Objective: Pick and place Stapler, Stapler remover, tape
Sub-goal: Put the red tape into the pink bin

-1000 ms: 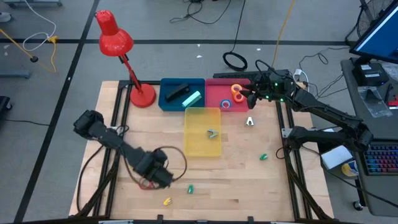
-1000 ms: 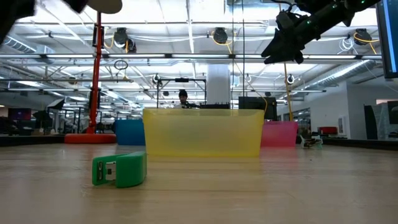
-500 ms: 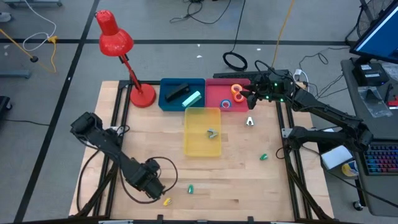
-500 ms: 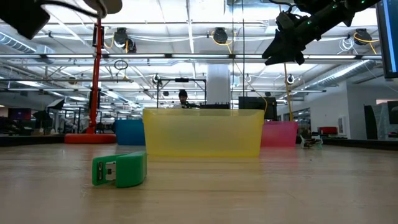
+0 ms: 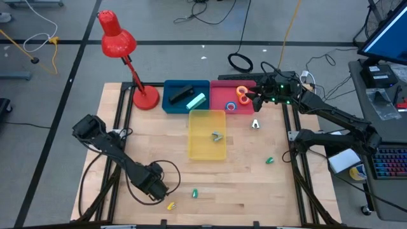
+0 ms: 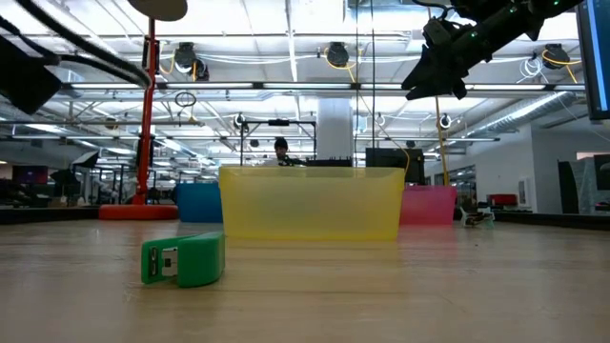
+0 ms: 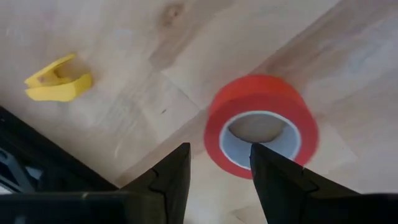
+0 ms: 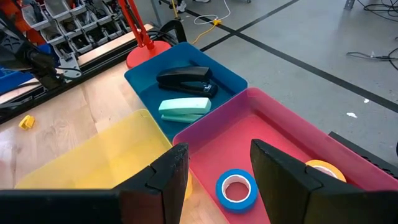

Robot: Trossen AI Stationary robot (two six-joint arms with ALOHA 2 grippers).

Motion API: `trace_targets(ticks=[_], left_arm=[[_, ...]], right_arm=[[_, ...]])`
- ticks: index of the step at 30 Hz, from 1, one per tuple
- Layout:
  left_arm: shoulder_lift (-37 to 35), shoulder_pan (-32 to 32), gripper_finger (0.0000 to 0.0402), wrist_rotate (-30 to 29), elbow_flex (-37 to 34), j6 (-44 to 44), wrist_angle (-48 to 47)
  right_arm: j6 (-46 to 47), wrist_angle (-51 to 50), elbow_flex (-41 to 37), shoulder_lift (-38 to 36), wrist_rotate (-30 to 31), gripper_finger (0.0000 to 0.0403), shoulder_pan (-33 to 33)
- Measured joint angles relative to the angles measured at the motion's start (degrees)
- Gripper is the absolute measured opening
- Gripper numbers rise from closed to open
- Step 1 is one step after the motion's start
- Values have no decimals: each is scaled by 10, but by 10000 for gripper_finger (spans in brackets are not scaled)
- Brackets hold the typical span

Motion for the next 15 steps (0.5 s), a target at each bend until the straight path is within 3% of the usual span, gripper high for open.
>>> trace_targets(ticks=[5,15], left_arm=[[0,0,166,0,-18,1,23],[-3,2,158,30,-101,-12,179]], right_arm=[[0,0,0,0,0,164,0],[0,0,0,0,0,164,0]])
